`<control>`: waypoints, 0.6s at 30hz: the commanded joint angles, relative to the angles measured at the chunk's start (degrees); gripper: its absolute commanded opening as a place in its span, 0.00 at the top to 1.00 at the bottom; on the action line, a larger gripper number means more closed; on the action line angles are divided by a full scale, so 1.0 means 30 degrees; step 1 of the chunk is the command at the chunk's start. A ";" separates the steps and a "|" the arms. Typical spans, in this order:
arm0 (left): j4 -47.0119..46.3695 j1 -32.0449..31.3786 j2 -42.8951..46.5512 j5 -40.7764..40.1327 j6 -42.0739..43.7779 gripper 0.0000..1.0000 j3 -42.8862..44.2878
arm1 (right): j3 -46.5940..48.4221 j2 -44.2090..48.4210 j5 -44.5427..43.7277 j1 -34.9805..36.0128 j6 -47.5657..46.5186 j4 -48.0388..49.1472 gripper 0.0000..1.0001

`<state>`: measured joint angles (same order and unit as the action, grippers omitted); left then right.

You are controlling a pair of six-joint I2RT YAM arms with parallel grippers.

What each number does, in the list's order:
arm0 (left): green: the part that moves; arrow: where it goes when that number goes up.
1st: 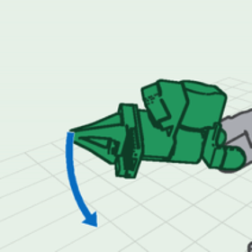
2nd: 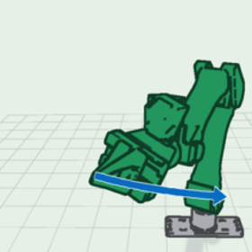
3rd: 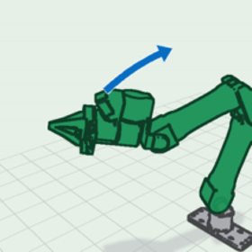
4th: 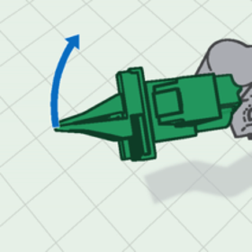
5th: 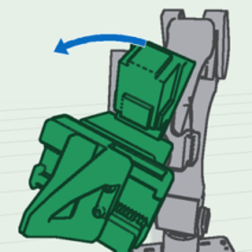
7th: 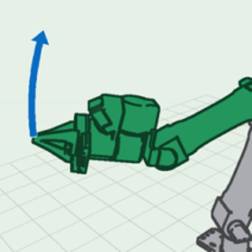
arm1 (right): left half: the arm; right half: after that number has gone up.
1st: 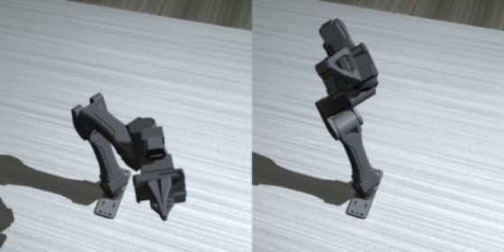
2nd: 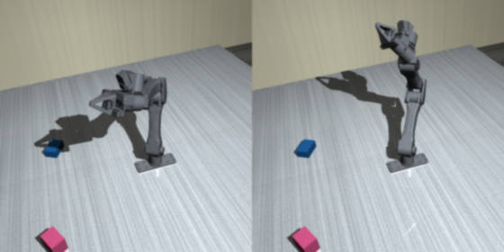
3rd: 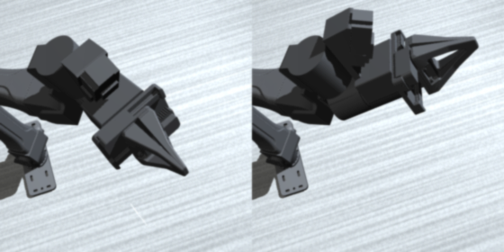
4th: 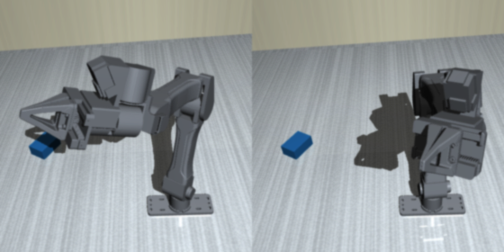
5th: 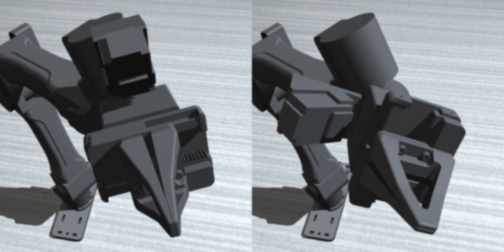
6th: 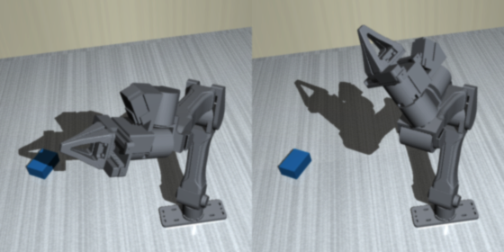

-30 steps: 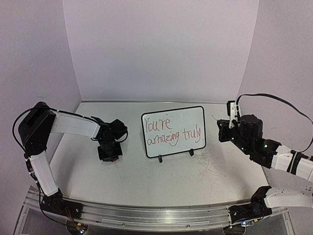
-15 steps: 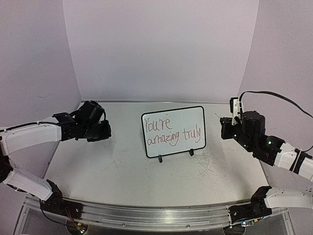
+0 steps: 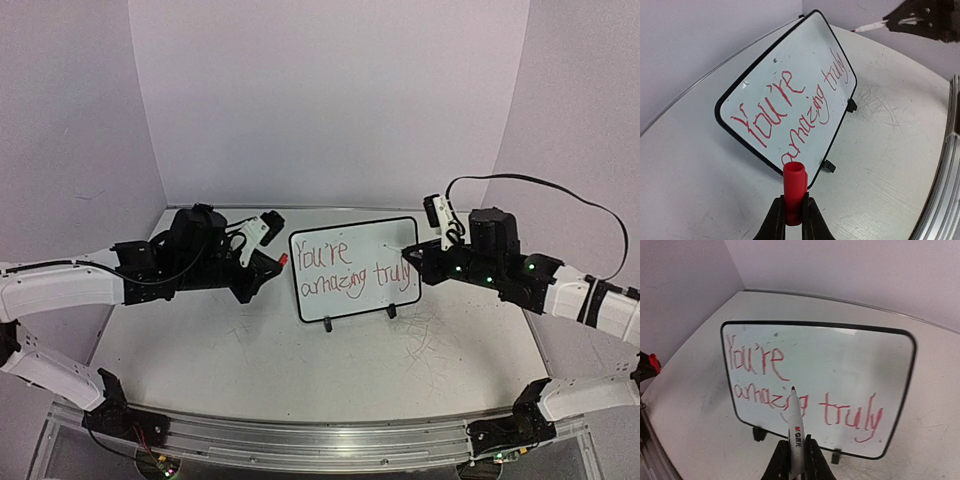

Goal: Write a sentence on the whiteboard
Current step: Insert the whiteboard marker without the cap into the pen cap.

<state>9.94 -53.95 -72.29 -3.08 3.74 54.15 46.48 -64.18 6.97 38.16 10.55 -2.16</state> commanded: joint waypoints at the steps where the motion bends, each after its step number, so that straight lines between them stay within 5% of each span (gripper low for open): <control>1: -0.1337 -0.0377 -0.0621 0.0341 0.6044 1.00 0.0438 | 0.1919 -0.1487 0.4586 0.1681 0.0440 0.0358 1.00; 18: -0.2963 -0.1793 -0.1111 -0.0352 1.0589 1.00 -0.1780 | 0.6018 -0.5721 0.8914 0.2960 0.1043 -0.1270 1.00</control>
<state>3.90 -59.12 -75.40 -2.80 31.98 49.50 60.90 -80.35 28.85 46.92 13.52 -5.05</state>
